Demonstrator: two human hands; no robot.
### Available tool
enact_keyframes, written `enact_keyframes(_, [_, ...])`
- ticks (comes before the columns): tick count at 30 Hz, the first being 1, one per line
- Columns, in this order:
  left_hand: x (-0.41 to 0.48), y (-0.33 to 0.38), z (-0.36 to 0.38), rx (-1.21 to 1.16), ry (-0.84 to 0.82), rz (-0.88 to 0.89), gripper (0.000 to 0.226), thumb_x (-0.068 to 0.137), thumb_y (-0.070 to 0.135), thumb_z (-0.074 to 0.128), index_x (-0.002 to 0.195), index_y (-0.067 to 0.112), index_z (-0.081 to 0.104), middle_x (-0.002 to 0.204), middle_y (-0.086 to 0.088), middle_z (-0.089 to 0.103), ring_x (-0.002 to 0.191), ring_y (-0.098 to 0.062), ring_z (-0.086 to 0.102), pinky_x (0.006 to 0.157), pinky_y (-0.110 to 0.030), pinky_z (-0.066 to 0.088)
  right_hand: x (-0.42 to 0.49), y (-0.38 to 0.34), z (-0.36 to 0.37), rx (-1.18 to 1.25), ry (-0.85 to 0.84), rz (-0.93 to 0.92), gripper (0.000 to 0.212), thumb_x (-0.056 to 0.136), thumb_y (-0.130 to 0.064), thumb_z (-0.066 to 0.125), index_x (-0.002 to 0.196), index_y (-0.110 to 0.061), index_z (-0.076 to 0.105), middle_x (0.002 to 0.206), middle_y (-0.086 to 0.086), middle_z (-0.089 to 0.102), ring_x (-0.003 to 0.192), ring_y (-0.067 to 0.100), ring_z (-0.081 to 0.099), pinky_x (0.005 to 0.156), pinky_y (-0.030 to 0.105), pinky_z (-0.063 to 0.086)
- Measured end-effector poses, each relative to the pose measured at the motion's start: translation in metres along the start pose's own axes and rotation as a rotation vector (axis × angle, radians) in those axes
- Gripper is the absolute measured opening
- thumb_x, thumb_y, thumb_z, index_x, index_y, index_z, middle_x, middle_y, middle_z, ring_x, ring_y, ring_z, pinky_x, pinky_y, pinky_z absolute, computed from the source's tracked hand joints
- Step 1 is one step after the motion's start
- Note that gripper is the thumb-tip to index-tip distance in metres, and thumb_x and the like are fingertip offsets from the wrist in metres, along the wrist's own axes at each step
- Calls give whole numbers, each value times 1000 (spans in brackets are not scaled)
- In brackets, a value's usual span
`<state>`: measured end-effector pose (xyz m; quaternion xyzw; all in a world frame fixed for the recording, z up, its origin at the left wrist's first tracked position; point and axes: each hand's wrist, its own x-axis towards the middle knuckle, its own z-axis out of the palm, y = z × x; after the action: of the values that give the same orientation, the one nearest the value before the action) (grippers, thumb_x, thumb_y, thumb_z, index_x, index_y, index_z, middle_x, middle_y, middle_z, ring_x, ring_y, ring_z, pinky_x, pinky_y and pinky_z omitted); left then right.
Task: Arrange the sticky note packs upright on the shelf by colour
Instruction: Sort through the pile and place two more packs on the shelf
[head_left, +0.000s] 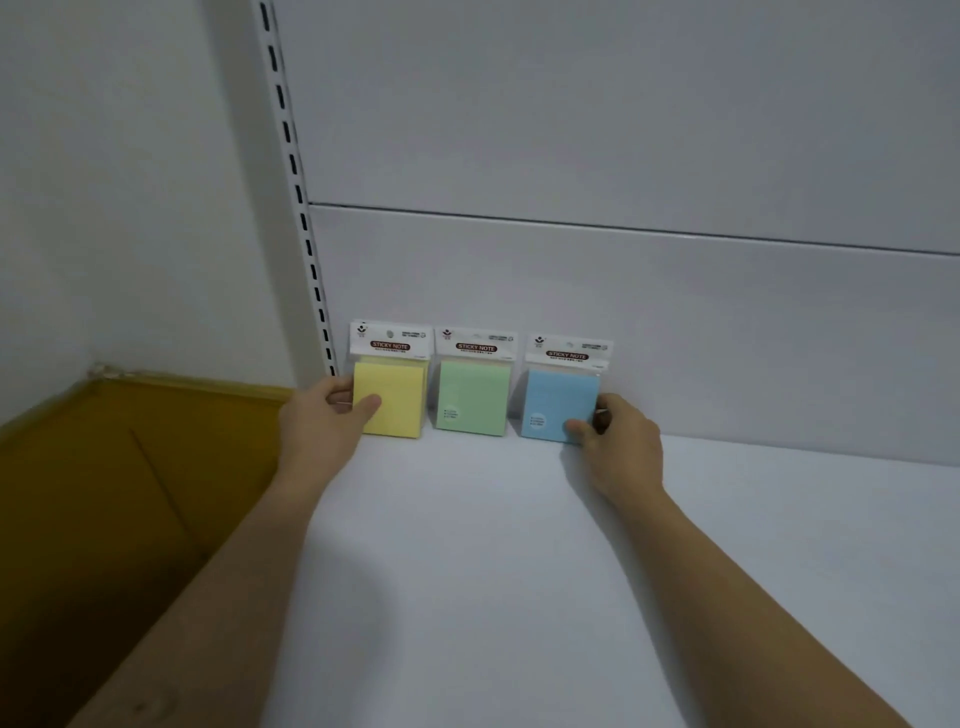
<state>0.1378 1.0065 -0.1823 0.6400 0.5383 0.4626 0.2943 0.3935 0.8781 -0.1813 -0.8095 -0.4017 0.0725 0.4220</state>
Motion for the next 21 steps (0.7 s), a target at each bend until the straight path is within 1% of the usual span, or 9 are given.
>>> enact_keyframes(2, [1,-2,-1,4,-45,-12,35,74,18,79,106,14,66,88,1,68,81,-13,64,77,-25,48,0,1,1,-23,6,-2,24,85,-25,65,108,-15,64,100,2,69,84,19,55,70,27,36])
enact_keyframes(4, [1,-2,0,11,-58,-18,39,72,15,80,109,14,65,88,1,67,80,-13,64,73,-23,47,1,2,2,-74,18,-7,23,85,-27,65,104,-15,65,101,2,69,88,23,58,74,30,41])
enact_keyframes(7, [0,-1,1,9,-41,-25,39,73,14,80,109,12,66,88,1,66,80,-12,63,71,-20,44,2,3,4,-118,13,-10,21,86,-29,64,101,-15,64,102,3,68,93,27,60,83,37,45])
enact_keyframes(11, [0,2,1,15,-34,-22,36,73,14,79,106,13,66,90,0,67,80,-11,62,69,-17,43,1,3,5,-139,6,-6,20,86,-29,62,100,-15,64,101,4,67,93,27,60,85,39,44])
enact_keyframes(14, [-2,2,1,12,-41,-19,36,74,14,78,108,12,65,93,-1,68,81,-12,62,71,-19,45,0,2,4,-146,6,-2,20,86,-31,62,99,-15,63,100,3,67,93,26,59,86,40,45])
enact_keyframes(17, [-2,1,1,26,-41,-11,39,75,15,78,111,11,65,95,-3,69,83,-14,63,75,-23,47,-3,-1,3,-154,12,-8,21,85,-31,62,99,-15,61,99,3,67,92,25,59,86,39,45])
enact_keyframes(21, [-5,1,2,51,-43,-4,43,78,18,76,117,10,62,105,-6,69,92,-18,63,79,-27,50,-6,-3,1,-110,24,1,23,85,-32,64,101,-16,57,98,0,67,86,20,57,85,38,46])
